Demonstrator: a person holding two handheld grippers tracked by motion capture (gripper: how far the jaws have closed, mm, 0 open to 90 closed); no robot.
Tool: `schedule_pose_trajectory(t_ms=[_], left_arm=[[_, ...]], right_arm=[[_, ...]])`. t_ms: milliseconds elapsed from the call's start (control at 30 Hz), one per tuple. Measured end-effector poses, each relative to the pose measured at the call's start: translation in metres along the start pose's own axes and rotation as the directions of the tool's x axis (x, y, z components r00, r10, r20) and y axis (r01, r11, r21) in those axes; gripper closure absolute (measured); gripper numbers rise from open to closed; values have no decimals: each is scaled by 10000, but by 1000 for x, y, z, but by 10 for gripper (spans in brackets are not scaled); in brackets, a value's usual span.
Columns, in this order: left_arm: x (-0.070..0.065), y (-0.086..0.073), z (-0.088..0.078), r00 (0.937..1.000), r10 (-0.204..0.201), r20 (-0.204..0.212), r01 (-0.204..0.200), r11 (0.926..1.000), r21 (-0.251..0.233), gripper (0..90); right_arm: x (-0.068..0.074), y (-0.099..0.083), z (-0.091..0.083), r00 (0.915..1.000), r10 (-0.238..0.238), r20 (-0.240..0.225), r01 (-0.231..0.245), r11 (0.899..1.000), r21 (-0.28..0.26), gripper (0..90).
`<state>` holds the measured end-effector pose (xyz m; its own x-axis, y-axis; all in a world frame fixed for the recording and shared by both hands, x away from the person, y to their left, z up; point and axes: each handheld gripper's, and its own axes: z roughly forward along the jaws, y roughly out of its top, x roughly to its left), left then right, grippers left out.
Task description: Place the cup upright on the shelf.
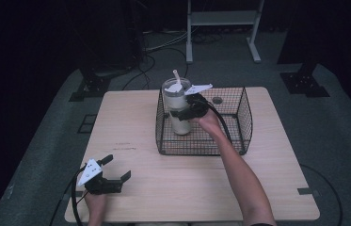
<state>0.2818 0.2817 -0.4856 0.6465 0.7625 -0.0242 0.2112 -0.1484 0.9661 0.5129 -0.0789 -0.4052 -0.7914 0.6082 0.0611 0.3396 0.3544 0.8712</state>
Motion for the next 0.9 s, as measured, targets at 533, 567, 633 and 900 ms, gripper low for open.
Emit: schedule_pose_trajectory(t_ms=[533, 567, 633, 900], left_arm=[[0, 0, 0, 10000, -23, 5, 23, 10000, -9, 0], [0, 0, -1, 10000, -27, 7, 27, 10000, -12, 0], [0, 0, -1, 10000, -30, 7, 30, 10000, -14, 0], [0, 0, -1, 10000, -16, 2, 16, 10000, 17, 0]], right_arm=[[3, -6, 5, 9947, -1001, -239, 1006, 9946, 236, 89], [3, -7, 5, 9935, -1110, -270, 1115, 9936, 185, 89], [4, -9, 4, 9904, -1346, -302, 1350, 9908, 103, 88], [3, -15, -1, 9836, -1759, -401, 1756, 9844, -106, 87]])
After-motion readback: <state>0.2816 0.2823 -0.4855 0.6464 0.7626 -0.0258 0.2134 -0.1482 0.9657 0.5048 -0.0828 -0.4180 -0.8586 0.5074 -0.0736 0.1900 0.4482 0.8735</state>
